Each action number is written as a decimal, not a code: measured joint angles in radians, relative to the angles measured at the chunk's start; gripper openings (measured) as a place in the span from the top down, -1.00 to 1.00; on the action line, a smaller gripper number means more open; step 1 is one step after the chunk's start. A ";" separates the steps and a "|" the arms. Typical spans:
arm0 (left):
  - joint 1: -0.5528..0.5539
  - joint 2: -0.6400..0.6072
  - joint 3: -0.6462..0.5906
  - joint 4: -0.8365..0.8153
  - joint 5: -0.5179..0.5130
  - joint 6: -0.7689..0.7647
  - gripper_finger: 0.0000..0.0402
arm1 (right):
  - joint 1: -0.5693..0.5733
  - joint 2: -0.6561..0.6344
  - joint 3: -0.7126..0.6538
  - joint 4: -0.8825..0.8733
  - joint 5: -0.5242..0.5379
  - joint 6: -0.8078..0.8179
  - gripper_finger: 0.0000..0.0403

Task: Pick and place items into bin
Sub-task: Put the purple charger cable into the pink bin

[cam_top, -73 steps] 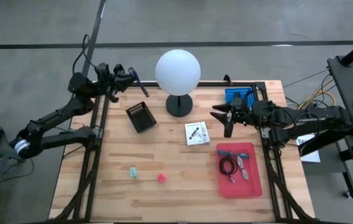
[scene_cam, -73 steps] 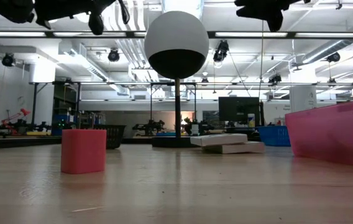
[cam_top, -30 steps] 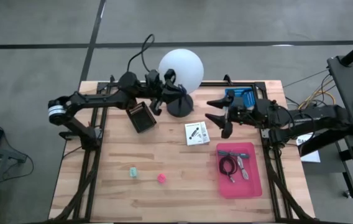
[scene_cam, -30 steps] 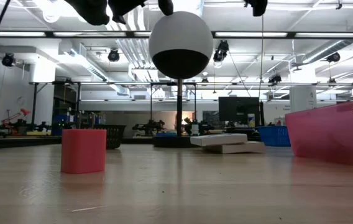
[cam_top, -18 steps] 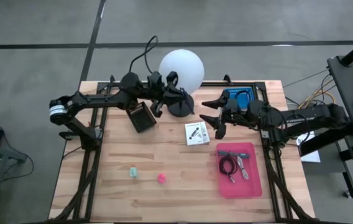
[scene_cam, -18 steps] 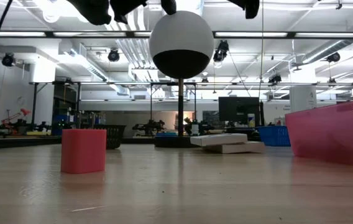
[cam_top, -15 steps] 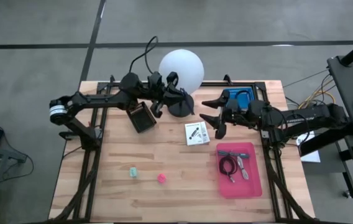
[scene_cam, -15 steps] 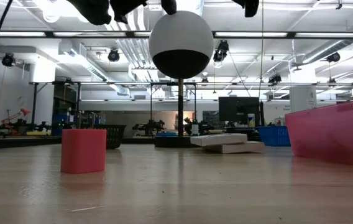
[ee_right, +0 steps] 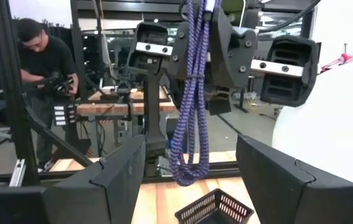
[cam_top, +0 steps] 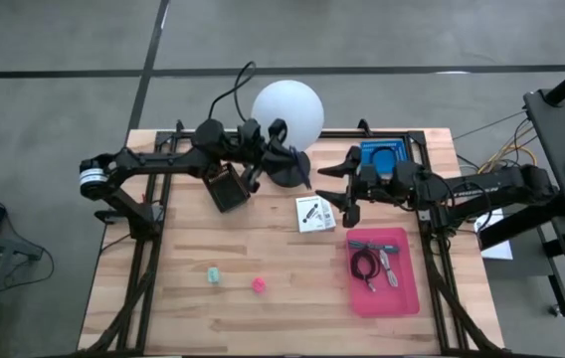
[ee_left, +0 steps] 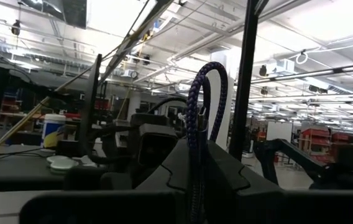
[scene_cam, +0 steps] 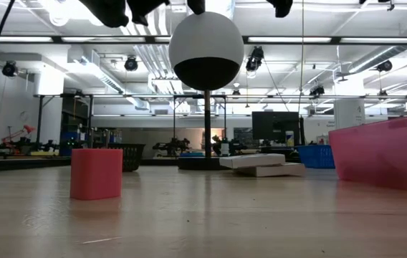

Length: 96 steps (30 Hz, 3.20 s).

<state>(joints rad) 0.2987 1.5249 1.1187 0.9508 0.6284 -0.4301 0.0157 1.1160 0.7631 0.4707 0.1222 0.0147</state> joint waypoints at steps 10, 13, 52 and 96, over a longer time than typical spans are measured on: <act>-0.019 -0.001 0.000 0.004 -0.002 0.003 0.96 | 0.010 0.030 0.094 -0.062 -0.047 -0.089 -0.17; -0.019 -0.002 0.000 0.011 -0.010 0.003 0.96 | 0.010 0.066 0.144 -0.139 -0.045 -0.104 -0.17; -0.023 -0.022 0.000 0.009 -0.013 0.027 0.96 | 0.010 0.158 0.459 -0.615 0.034 0.007 0.35; -0.018 -0.028 -0.010 0.007 -0.003 0.015 0.19 | 0.106 0.001 0.458 -1.092 -0.027 0.395 0.94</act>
<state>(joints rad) 0.2807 1.4972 1.1086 0.9577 0.6258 -0.4152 0.1216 1.1175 1.2213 -0.6214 0.0952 0.4096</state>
